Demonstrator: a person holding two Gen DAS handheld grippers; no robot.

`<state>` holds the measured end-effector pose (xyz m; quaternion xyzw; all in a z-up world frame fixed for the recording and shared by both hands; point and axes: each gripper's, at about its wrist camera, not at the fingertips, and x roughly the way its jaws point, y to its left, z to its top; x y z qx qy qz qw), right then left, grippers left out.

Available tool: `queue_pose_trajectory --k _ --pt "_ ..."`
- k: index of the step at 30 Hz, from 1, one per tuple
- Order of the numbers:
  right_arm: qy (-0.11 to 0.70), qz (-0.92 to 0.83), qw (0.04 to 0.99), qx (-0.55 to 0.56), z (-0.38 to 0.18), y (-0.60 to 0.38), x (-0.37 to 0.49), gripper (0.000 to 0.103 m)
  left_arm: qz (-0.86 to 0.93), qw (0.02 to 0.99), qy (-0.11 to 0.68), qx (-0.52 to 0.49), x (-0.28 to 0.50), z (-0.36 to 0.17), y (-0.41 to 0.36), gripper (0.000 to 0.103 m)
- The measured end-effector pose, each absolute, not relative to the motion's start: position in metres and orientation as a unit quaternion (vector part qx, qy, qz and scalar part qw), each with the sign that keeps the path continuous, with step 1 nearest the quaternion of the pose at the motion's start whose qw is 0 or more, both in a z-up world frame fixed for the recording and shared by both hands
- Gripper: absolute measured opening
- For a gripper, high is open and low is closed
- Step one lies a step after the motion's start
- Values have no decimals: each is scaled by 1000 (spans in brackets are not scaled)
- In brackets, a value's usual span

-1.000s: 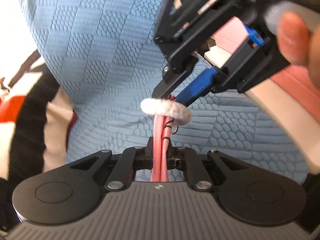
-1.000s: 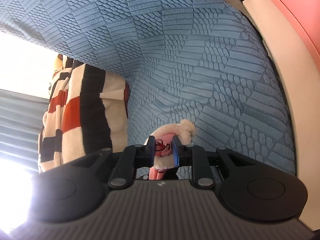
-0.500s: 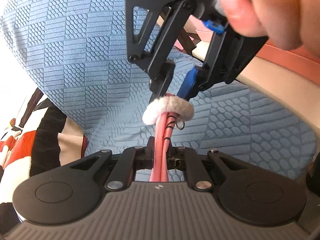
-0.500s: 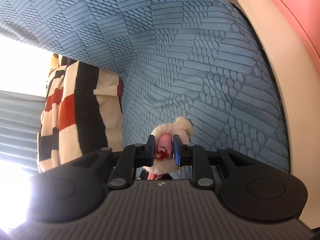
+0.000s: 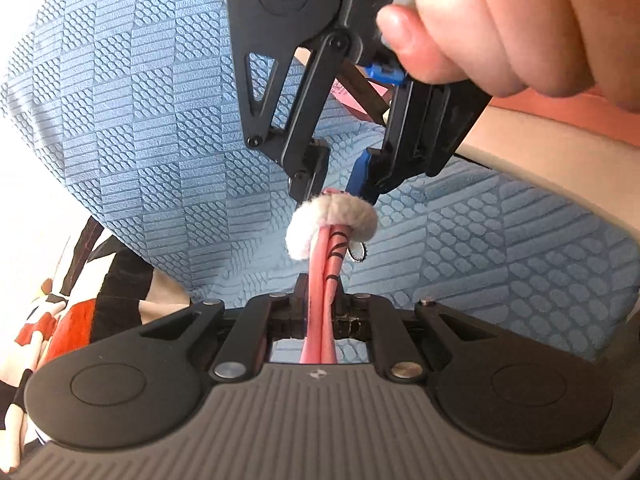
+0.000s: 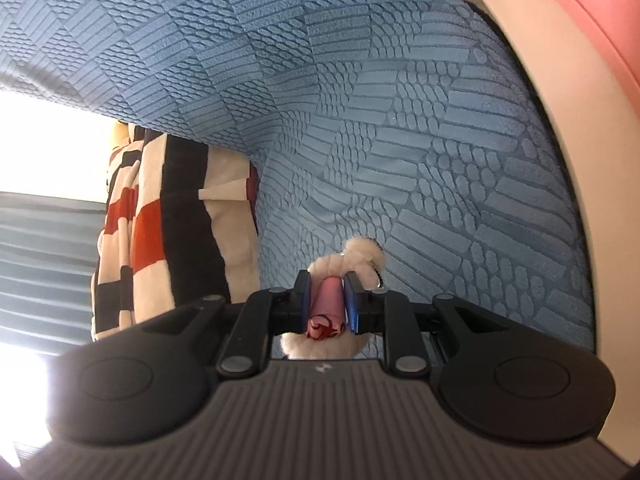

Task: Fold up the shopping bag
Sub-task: 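Slide the rope loop down around the pink strip with the right gripper, then push the rope loop further along the strip with the right gripper, then release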

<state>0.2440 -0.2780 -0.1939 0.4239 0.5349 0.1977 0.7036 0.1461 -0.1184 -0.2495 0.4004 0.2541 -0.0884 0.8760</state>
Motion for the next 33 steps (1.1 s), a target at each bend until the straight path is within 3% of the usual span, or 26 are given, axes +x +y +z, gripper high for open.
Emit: queue_pose_trajectory --k 24,33 --pt "556 229 675 427 -209 -258 253 24 -84 876 244 408 144 -251 -116 9" --pt "520 197 700 448 -194 -284 250 30 -80 878 244 403 140 -251 -120 10"
